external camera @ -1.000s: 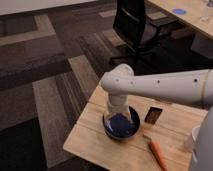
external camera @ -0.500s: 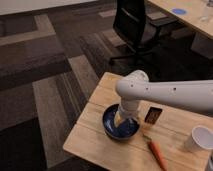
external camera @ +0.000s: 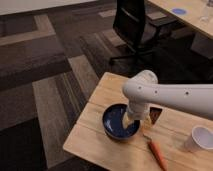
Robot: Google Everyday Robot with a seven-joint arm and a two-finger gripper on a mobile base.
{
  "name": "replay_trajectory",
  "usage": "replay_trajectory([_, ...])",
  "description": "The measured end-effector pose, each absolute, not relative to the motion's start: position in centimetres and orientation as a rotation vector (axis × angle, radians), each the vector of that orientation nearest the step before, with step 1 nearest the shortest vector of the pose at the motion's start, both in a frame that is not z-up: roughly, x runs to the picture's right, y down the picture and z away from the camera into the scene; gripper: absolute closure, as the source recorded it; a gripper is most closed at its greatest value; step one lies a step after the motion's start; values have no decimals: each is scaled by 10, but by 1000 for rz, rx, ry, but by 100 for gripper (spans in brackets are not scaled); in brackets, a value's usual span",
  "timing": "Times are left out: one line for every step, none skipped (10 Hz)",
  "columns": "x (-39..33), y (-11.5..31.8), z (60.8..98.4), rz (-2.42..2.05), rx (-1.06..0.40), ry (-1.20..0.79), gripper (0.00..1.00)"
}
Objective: Place the pepper in the ceramic cup
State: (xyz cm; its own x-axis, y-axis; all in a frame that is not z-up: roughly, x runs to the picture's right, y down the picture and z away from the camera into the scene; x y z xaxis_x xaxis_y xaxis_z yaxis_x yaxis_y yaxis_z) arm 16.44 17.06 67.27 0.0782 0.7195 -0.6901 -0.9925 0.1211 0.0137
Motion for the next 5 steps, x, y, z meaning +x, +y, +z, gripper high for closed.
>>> replay_trajectory([176,185,657,1331,-577,634,35])
replay_trajectory([180,192,651,1285,-596,628,35])
replay_trajectory([189,201,641,1204,-613,619,35])
replay_trajectory([202,209,635,1097,-612,614,35])
replay_trajectory([213,214,632,1040,-600,613,35])
